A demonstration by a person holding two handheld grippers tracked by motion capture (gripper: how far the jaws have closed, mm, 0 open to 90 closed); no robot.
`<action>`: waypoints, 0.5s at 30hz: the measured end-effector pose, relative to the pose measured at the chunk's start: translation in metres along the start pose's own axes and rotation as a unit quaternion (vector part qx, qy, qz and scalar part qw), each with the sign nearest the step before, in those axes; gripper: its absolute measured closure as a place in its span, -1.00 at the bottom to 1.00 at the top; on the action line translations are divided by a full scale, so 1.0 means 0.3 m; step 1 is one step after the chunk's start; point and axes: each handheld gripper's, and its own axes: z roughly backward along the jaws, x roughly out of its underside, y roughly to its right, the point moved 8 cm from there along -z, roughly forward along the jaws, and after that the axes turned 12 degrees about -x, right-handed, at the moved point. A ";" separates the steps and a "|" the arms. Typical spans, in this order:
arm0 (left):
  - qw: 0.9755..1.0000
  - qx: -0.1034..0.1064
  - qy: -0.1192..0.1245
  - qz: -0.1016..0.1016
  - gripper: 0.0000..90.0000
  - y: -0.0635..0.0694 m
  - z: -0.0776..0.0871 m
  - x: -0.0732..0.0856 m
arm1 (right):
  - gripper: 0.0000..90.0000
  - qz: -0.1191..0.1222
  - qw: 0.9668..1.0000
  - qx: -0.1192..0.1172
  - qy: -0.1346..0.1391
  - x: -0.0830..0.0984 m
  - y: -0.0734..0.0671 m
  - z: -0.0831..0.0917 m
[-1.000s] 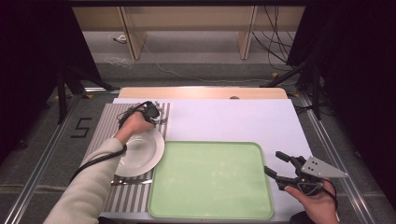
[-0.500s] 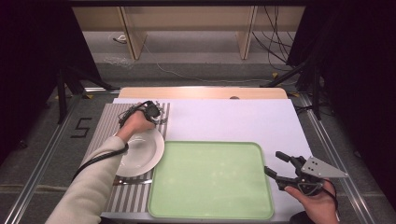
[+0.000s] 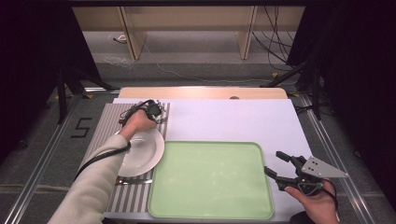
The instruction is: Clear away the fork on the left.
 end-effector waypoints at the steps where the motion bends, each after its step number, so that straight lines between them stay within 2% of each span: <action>1: 1.000 -0.001 0.000 0.002 0.99 -0.002 -0.002 -0.002 | -0.36 -0.001 1.000 -0.001 0.000 0.000 -0.001 0.001; 15: 1.000 -0.010 -0.004 0.010 0.99 -0.014 -0.019 -0.027 | -0.37 -0.001 1.000 0.000 0.001 -0.001 0.001 0.001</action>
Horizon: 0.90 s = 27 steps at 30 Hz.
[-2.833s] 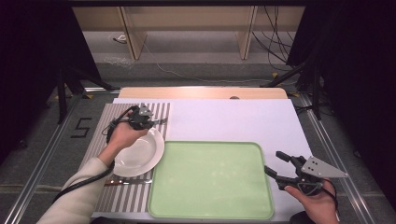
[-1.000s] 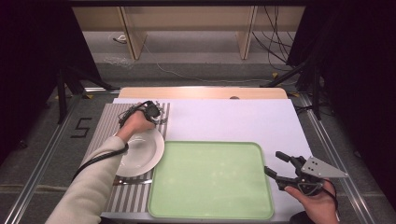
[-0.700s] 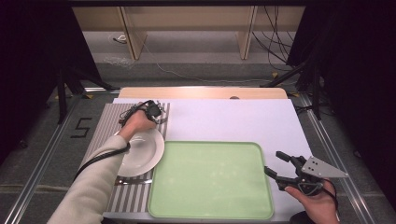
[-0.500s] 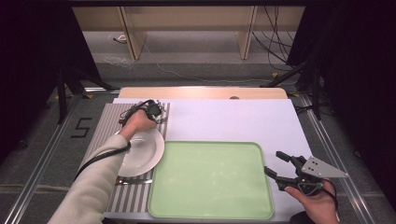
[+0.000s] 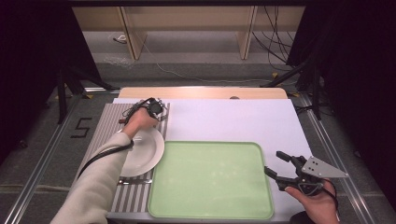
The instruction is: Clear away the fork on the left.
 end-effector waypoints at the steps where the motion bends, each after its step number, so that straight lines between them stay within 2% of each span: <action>1: 1.000 -0.002 -0.001 0.001 0.99 -0.003 -0.003 -0.002 | -0.37 0.000 1.000 -0.001 0.002 -0.001 0.000 -0.001; 11: 1.000 -0.005 -0.001 0.020 0.99 -0.014 -0.015 -0.016 | -0.37 0.000 1.000 -0.002 0.000 0.000 0.000 -0.001; 19: 1.000 -0.006 -0.001 0.021 0.99 -0.018 -0.017 -0.018 | -0.37 0.000 1.000 -0.002 0.001 0.000 0.001 -0.001; 23: 1.000 0.005 0.004 0.013 0.96 -0.018 -0.012 -0.014 | -0.37 0.000 1.000 -0.002 0.001 0.000 0.001 -0.001; 25: 1.000 0.004 0.006 0.012 0.93 -0.029 -0.005 -0.008 | -0.37 -0.001 1.000 -0.001 0.001 0.000 0.001 -0.001; 27: 1.000 0.000 0.008 0.013 0.86 -0.064 0.013 0.013 | -0.38 -0.001 1.000 -0.002 0.001 0.001 0.002 -0.002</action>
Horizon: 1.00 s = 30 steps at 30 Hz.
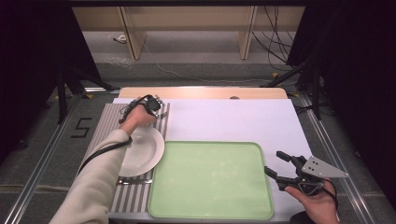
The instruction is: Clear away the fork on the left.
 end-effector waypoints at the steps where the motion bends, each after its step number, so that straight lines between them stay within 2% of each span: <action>1: 1.000 -0.003 0.001 0.002 0.83 -0.015 0.005 0.008 | -0.38 0.000 1.000 0.000 -0.001 0.000 0.000 0.000; 5: 1.000 -0.008 0.006 0.005 0.59 -0.065 0.010 0.045 | -0.38 0.001 1.000 0.000 0.000 0.000 0.000 -0.002; 8: 1.000 -0.014 0.000 -0.007 0.36 -0.092 0.003 0.072 | -0.38 0.000 1.000 0.001 0.000 0.000 0.000 -0.003; 11: 1.000 -0.018 -0.002 -0.014 0.24 -0.111 -0.010 0.092 | -0.38 -0.001 1.000 0.002 -0.003 0.001 0.001 -0.001; 20: 1.000 -0.002 -0.012 -0.025 0.24 -0.113 -0.035 0.114 | -0.38 -0.001 1.000 0.001 -0.001 0.001 0.002 -0.002; 30: 0.999 0.008 -0.019 -0.024 0.36 -0.107 -0.041 0.118 | -0.38 0.000 1.000 0.003 -0.005 0.002 0.002 0.000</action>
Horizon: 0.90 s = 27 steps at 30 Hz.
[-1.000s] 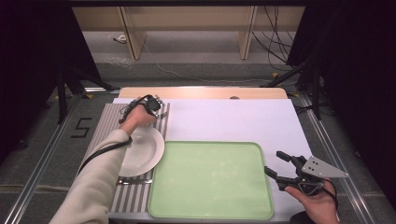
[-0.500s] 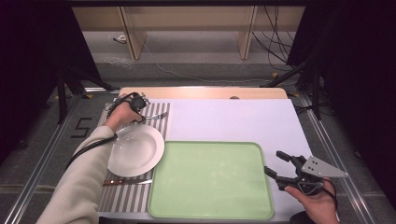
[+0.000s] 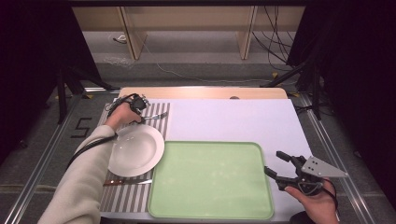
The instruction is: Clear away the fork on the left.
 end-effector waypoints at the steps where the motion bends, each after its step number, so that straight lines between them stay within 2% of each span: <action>1: 1.000 0.004 -0.001 0.000 0.38 0.002 0.000 0.000 | -0.38 -0.001 1.000 -0.002 0.002 -0.001 -0.001 -0.001; 9: 1.000 0.009 -0.009 -0.018 0.58 0.015 0.003 -0.005 | -0.38 -0.001 1.000 -0.001 0.000 0.000 0.000 0.000; 16: 0.999 0.011 -0.009 -0.031 0.62 0.019 0.005 -0.005 | -0.38 0.000 1.000 -0.002 0.003 -0.001 -0.002 -0.002; 27: 0.999 0.009 -0.021 -0.024 0.66 0.024 0.005 -0.008 | -0.38 -0.001 1.000 -0.002 0.002 -0.001 -0.001 -0.001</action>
